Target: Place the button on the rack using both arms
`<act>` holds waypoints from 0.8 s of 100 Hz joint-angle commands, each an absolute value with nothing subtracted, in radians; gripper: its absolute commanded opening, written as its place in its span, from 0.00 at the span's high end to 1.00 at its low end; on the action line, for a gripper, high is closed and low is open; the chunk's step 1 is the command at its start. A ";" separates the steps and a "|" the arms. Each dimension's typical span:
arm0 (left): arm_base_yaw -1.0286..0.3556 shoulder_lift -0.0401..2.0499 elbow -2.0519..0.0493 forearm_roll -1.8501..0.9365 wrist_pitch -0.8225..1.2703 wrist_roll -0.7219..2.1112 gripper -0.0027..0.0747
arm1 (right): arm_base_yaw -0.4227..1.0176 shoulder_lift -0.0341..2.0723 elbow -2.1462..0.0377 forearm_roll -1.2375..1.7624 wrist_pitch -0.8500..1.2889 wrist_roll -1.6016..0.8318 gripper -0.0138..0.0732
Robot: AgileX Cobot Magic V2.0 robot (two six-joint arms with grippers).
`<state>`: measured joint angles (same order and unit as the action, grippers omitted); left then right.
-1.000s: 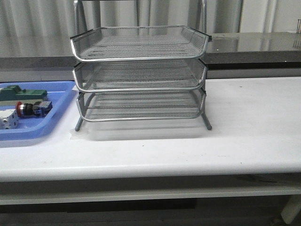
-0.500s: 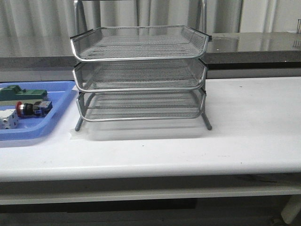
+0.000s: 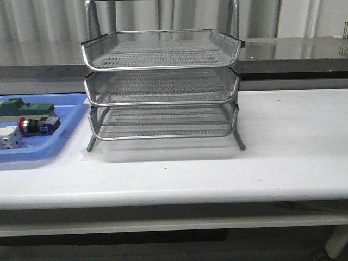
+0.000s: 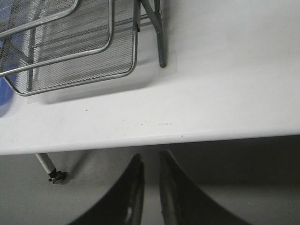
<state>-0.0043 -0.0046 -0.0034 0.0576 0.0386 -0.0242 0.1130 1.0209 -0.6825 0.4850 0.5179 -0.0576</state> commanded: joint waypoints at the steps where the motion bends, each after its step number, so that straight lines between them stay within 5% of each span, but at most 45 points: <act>1: -0.003 -0.036 0.053 0.058 -0.044 -0.032 0.99 | 0.112 1.026 -0.720 0.554 0.459 -0.059 0.55; 14: -0.003 -0.036 0.053 0.058 -0.044 -0.032 0.99 | 0.112 1.043 -0.720 0.602 0.446 -0.059 0.40; 47: -0.003 -0.036 0.053 0.058 -0.044 -0.032 0.99 | 0.112 1.177 -0.732 0.841 0.395 -0.159 0.40; 80: -0.003 -0.036 0.053 0.058 -0.044 -0.032 0.99 | 0.112 1.429 -0.832 1.326 0.489 -0.556 0.40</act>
